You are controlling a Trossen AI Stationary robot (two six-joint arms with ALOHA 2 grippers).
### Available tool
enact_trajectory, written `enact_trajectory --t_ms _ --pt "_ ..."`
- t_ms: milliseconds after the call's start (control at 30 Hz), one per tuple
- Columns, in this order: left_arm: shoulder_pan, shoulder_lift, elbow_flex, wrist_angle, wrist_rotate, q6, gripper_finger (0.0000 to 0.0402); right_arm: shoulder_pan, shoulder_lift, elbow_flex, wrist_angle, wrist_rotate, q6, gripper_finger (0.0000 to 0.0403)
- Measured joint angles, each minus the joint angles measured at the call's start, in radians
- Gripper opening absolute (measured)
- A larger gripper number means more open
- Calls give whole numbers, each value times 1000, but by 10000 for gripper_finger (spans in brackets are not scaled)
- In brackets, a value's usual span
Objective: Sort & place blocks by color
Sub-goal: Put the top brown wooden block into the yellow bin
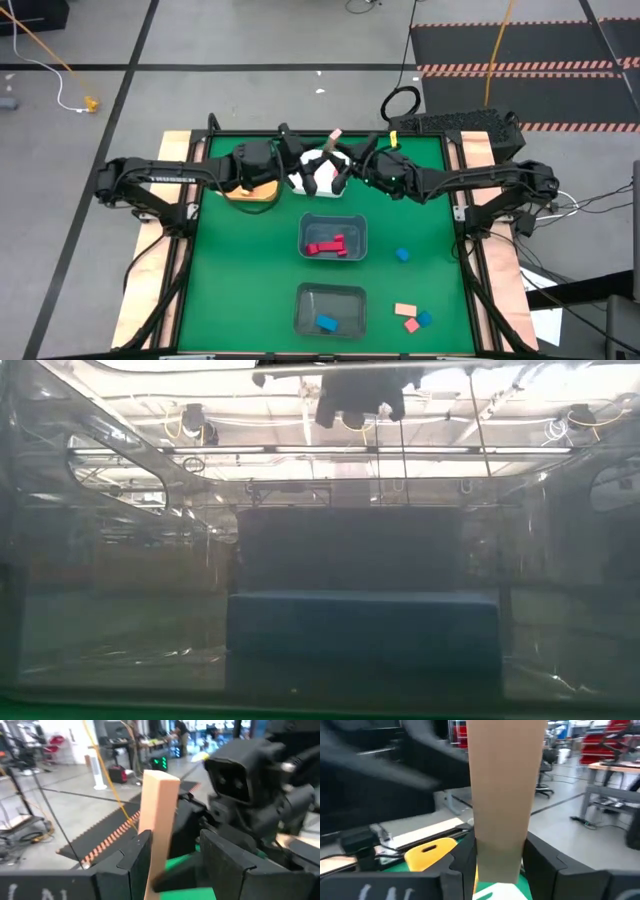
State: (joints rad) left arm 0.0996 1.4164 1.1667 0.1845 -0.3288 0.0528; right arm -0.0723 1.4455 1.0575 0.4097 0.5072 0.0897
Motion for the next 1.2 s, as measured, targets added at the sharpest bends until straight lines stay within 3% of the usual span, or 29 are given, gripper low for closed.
enact_trajectory --t_ms 133,500,667,767,900,1200 --pt "0 3 0 1 -32 17 170 3 17 18 -2 -48 -5 112" --pt "0 2 0 6 -36 71 167 2 16 17 6 -41 -54 112" --pt "1 2 0 7 -23 97 106 1 16 17 4 -70 -72 112" --pt "1 0 0 -4 -12 112 57 0 16 16 -11 -145 -84 137" --pt "-4 -2 0 -41 10 103 56 1 11 15 -37 -225 -75 182" --pt "-2 -44 0 -81 15 111 56 0 -147 15 -505 -242 137 220"
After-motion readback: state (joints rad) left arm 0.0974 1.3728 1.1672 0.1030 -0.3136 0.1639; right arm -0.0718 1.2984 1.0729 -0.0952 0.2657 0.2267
